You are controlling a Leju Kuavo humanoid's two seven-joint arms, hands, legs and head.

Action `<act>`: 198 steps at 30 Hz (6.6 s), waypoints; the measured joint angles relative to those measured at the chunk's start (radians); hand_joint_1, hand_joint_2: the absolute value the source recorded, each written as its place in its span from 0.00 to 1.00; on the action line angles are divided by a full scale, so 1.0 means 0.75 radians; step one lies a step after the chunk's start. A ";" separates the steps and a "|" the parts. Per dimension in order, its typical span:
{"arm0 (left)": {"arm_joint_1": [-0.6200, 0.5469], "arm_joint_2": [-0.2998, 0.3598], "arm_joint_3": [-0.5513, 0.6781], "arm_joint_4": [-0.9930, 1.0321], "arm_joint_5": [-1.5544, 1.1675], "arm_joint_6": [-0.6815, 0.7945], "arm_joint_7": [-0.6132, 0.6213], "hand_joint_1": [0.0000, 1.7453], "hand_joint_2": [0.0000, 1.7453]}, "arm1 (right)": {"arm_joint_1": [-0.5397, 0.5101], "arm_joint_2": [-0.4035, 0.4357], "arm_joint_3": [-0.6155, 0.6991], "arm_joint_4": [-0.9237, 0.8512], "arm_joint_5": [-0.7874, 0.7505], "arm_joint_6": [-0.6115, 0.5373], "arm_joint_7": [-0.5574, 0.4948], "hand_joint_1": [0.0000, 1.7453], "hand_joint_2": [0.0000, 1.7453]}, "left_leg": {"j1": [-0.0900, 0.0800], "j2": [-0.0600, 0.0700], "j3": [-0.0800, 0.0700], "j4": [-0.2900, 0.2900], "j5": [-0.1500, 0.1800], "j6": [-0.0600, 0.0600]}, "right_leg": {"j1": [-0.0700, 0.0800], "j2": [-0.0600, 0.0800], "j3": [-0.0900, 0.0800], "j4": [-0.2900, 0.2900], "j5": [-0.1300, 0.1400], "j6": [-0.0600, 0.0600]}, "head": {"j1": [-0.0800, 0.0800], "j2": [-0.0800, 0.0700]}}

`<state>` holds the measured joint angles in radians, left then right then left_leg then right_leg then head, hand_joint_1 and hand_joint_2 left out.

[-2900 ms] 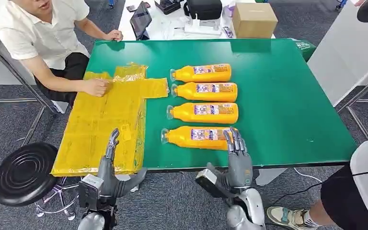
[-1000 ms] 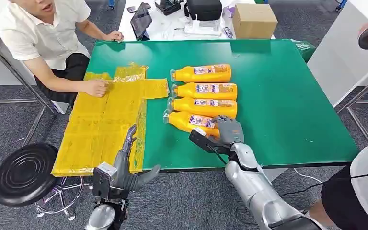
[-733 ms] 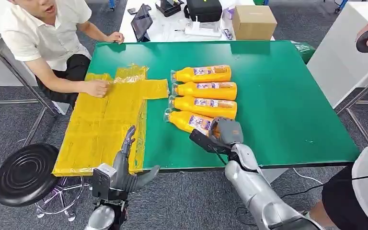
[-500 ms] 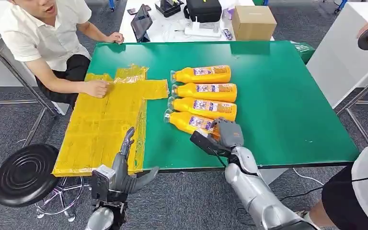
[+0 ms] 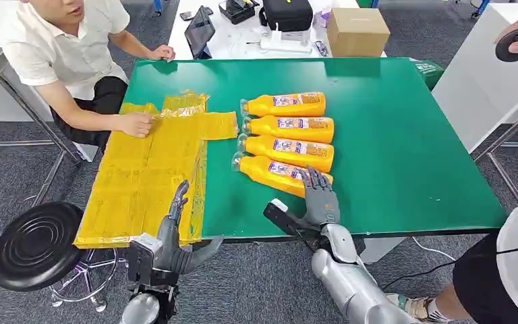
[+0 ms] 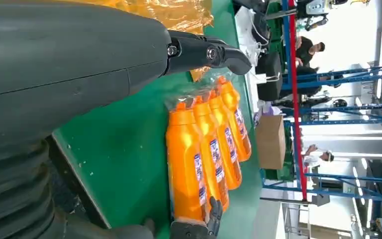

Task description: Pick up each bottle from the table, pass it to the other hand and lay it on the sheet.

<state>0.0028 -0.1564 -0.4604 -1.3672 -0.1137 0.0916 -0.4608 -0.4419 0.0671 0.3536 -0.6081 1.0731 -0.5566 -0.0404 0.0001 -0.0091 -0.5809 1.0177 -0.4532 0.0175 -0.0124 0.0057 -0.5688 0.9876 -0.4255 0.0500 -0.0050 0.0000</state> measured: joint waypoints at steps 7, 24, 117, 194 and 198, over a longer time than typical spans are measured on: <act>0.002 0.000 0.001 -0.004 -0.015 -0.004 0.007 0.00 1.00 | 0.000 -0.001 0.000 -0.005 0.028 0.013 0.075 0.00 1.00 | -0.001 0.000 -0.002 0.000 0.000 0.000 | -0.001 0.000 -0.002 0.000 0.000 0.000 | 0.000 0.000; -0.010 0.000 -0.010 -0.004 -0.003 -0.055 0.052 0.00 1.00 | -0.095 -0.013 -0.054 0.058 0.116 0.076 0.207 0.00 1.00 | -0.001 0.001 -0.005 0.000 0.000 0.000 | -0.001 0.000 -0.005 0.000 0.001 0.001 | 0.000 0.000; -0.028 0.008 0.058 0.092 0.769 -0.142 0.179 0.00 1.00 | 0.107 0.128 -0.188 -0.071 -0.812 0.283 -0.715 1.00 1.00 | 0.001 0.004 -0.014 0.000 0.000 0.000 | 0.001 0.004 -0.014 0.001 0.000 0.000 | 0.001 0.000; -0.314 0.206 0.189 0.189 -0.202 0.228 0.204 1.00 1.00 | 0.478 0.265 0.207 -0.769 -0.506 -0.189 -0.878 0.00 0.00 | 0.002 0.005 -0.018 0.000 0.001 -0.002 | 0.001 0.003 -0.019 0.001 0.000 0.000 | 0.001 0.000; -0.340 0.221 0.201 0.218 -0.205 0.228 0.207 1.00 1.00 | 0.510 0.264 0.176 -0.845 -0.509 -0.189 -0.878 0.00 0.00 | 0.002 0.005 -0.019 0.000 0.001 -0.002 | 0.001 0.003 -0.020 0.001 0.000 0.000 | 0.002 0.000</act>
<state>-0.2522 0.0095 -0.3094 -1.2039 -0.2674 0.2628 -0.3056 -0.0593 0.2655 0.4860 -1.2417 0.6912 -0.6981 -0.6992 0.0016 -0.0056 -0.5949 1.0175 -0.4525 0.0161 -0.0113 0.0078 -0.5836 0.9886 -0.4253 0.0498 -0.0038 0.0000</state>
